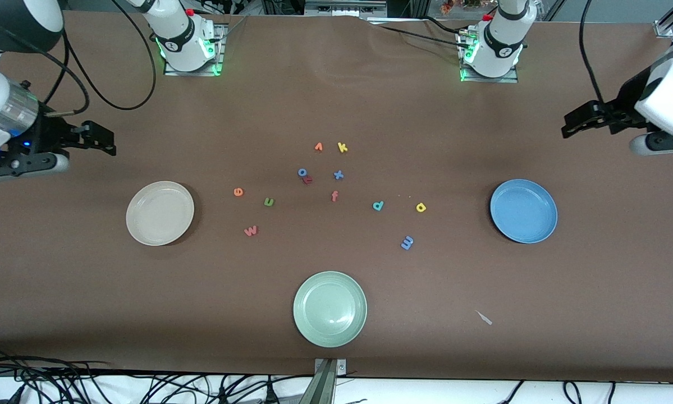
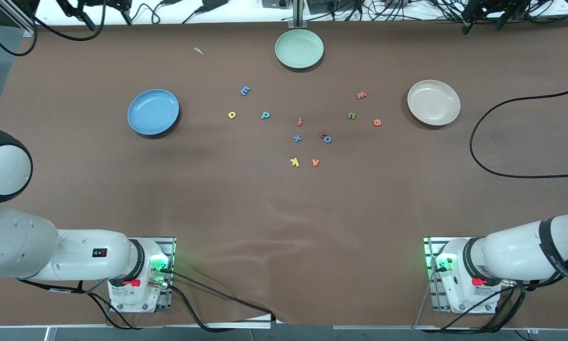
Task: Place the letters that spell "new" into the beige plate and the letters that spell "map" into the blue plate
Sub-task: 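Reach the left gripper to yellow D while the right gripper reaches orange e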
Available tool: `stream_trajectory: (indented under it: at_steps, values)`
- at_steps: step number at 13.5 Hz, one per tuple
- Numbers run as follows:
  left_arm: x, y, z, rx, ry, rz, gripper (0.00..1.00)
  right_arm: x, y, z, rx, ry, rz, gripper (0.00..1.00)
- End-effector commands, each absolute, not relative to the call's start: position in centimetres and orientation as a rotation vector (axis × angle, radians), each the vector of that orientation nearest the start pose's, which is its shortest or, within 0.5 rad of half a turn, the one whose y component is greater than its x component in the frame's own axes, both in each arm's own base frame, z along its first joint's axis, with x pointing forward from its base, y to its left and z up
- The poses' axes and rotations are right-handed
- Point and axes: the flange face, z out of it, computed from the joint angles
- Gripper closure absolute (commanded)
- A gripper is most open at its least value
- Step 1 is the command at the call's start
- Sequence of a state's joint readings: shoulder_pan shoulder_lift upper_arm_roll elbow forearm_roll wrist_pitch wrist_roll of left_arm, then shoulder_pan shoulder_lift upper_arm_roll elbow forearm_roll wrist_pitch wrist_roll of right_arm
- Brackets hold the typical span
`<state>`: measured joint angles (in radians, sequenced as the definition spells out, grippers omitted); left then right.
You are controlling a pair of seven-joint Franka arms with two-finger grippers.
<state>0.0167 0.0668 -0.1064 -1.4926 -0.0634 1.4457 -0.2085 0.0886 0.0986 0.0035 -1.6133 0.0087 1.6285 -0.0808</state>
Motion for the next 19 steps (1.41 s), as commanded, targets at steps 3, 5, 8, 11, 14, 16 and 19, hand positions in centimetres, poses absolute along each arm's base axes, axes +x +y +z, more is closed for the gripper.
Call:
stream_trajectory:
  at_steps: [3,5,8,11,14,16,19]
  values:
    - [57.3,-11.3,54.4,-3.221,-0.062,0.144,0.0,58.4,9.6,53.1,-3.095,-0.36,0.186,0.0]
    - [57.0,-13.3,50.9,-3.223,-0.019,0.12,0.0,58.8,10.3,51.8,-3.093,-0.374,0.219,0.0]
    - [56.5,-16.8,47.0,-3.222,0.083,0.101,0.0,59.3,11.8,50.3,-3.095,-0.42,0.217,0.0]
    - [56.6,-19.1,42.6,-3.202,0.147,0.203,0.0,60.7,14.6,46.4,-3.087,-0.489,0.22,0.0]
    - [56.7,-20.2,38.2,-3.189,0.167,0.268,0.0,61.5,17.2,42.0,-3.078,-0.544,0.264,0.0]
    - [56.7,-21.4,35.8,-3.199,0.176,0.223,0.0,62.0,19.3,38.4,-3.074,-0.568,0.26,0.0]
    - [56.4,-22.5,31.1,-3.216,0.186,0.139,0.0,62.2,20.2,34.0,-3.072,-0.578,0.248,0.0]
